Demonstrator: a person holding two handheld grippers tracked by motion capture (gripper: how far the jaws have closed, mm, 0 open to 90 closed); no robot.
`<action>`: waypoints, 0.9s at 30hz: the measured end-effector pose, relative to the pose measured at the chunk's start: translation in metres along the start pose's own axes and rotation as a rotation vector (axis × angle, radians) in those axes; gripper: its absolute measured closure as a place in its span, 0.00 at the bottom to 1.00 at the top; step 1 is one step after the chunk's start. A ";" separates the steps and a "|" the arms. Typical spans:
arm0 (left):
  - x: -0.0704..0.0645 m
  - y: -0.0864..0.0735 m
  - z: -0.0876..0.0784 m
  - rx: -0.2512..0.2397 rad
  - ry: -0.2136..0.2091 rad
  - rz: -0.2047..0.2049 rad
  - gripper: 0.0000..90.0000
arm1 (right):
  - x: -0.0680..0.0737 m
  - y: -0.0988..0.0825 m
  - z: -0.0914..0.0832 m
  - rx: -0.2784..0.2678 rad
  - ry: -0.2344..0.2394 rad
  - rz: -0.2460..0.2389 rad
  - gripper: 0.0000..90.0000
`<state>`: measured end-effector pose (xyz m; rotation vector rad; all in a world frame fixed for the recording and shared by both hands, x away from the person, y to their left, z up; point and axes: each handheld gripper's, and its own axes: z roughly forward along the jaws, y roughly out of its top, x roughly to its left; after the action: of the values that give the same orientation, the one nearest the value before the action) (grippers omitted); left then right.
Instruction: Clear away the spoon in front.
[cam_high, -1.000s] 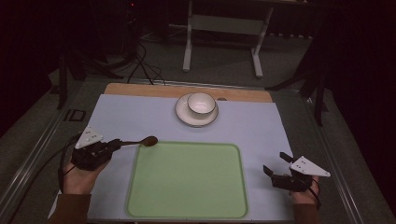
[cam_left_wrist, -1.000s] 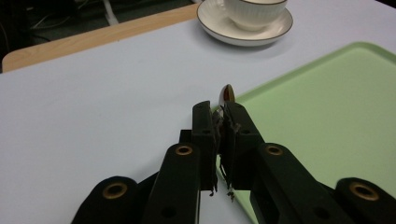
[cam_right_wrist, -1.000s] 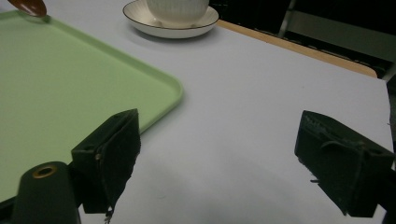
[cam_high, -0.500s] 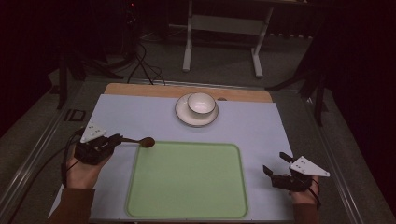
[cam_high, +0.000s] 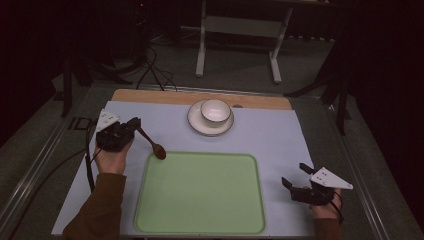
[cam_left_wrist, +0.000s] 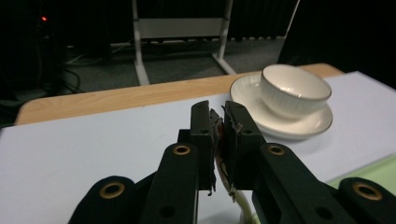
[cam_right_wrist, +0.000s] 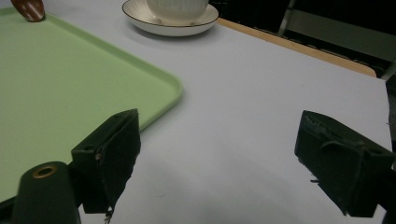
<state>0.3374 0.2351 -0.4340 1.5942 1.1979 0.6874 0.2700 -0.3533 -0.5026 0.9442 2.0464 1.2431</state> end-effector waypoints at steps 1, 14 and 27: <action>0.001 0.001 0.004 -0.003 -0.015 -0.017 0.92 | 0.000 0.000 0.000 0.000 0.000 0.000 0.16; -0.005 0.008 -0.004 0.032 -0.109 -0.017 0.94 | 0.000 0.000 0.000 0.001 0.000 -0.001 0.16; -0.014 0.003 -0.029 0.109 -0.178 0.033 0.93 | 0.000 0.000 0.001 0.007 0.002 -0.003 0.16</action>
<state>0.3091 0.2322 -0.4191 1.7308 1.0960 0.4968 0.2705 -0.3531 -0.5030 0.9425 2.0542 1.2369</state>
